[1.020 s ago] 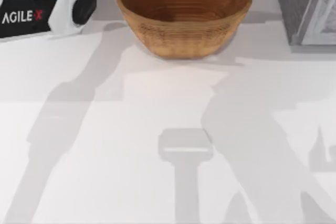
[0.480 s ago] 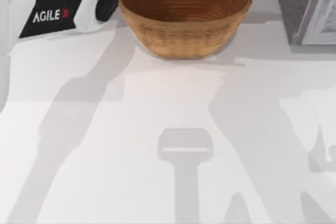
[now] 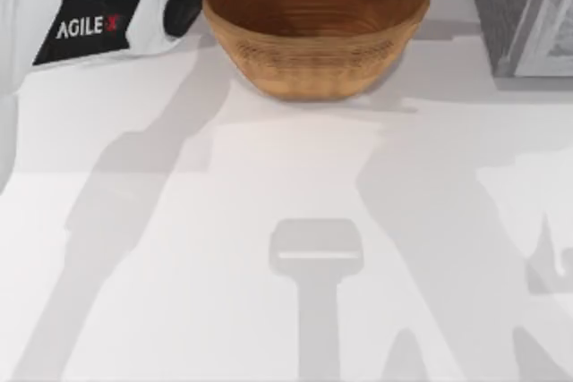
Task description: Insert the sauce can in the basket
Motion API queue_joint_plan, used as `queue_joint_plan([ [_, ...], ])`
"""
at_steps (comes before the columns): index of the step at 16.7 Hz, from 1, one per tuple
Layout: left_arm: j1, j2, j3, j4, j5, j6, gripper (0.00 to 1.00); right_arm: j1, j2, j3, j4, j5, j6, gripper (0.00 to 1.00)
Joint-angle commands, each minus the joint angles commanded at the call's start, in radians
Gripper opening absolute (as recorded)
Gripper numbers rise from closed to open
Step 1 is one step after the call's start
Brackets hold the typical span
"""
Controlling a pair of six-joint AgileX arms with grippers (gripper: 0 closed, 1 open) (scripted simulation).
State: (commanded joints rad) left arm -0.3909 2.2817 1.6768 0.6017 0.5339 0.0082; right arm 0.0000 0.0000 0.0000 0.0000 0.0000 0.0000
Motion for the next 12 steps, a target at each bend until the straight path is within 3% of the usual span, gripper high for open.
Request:
queue_joint_plan([
  [8,0.0,0.0,0.0,0.0,0.0,0.0,0.98,0.0,0.0,0.0,0.0,0.0,0.0,1.0],
  [12,0.0,0.0,0.0,0.0,0.0,0.0,1.0,0.0,0.0,0.0,0.0,0.0,0.0,1.0],
])
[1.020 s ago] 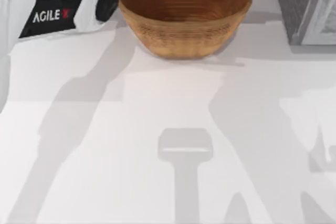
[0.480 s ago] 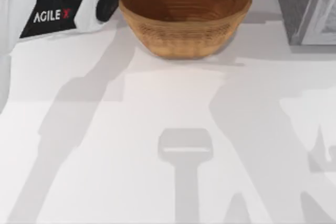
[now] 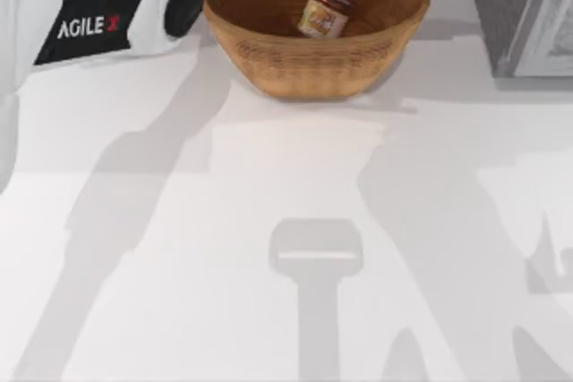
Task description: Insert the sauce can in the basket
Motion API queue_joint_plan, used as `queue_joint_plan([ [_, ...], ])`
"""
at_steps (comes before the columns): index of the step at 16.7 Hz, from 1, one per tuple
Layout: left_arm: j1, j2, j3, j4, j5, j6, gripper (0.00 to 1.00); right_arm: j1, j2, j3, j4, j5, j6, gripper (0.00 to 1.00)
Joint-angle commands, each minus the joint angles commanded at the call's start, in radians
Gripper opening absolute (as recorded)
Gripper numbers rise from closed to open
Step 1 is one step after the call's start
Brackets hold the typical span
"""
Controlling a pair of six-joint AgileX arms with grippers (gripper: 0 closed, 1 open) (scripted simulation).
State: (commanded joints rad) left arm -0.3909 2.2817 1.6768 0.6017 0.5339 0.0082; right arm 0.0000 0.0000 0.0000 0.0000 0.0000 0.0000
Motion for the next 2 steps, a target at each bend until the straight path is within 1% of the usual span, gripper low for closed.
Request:
queue_joint_plan([
  [2,0.0,0.0,0.0,0.0,0.0,0.0,1.0,0.0,0.0,0.0,0.0,0.0,0.0,1.0],
])
